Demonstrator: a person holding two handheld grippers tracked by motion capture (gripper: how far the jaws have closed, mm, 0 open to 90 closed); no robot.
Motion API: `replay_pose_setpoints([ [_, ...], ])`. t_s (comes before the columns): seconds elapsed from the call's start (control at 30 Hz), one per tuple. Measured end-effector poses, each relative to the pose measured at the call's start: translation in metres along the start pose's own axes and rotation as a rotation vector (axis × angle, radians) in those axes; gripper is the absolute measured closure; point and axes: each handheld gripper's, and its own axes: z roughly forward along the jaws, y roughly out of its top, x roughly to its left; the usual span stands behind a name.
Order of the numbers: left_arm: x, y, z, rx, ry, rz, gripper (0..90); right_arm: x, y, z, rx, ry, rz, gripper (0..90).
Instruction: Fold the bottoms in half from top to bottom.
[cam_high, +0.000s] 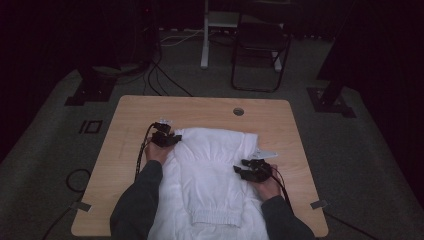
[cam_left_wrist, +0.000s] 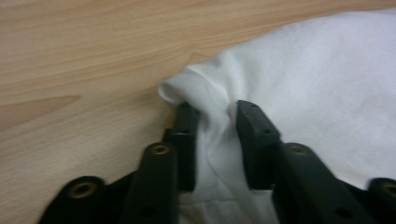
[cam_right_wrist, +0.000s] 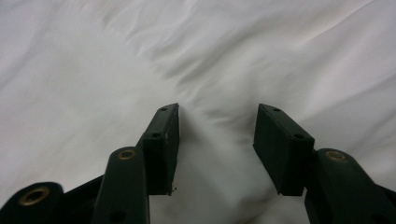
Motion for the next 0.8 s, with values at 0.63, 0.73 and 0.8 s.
replay_pose_setpoints([
  [0.63,-0.002,-0.001,0.000,-0.005,0.001,-0.015,77.4,-0.111,0.047,0.042,0.015,-0.112,0.331,40.8],
  [0.73,-0.002,0.000,0.000,-0.002,0.002,-0.019,77.7,-0.109,0.046,0.042,0.019,-0.078,0.330,62.3],
  [0.8,-0.003,0.000,0.000,0.000,0.005,-0.018,78.5,-0.109,0.045,0.043,0.044,-0.037,0.335,81.4],
])
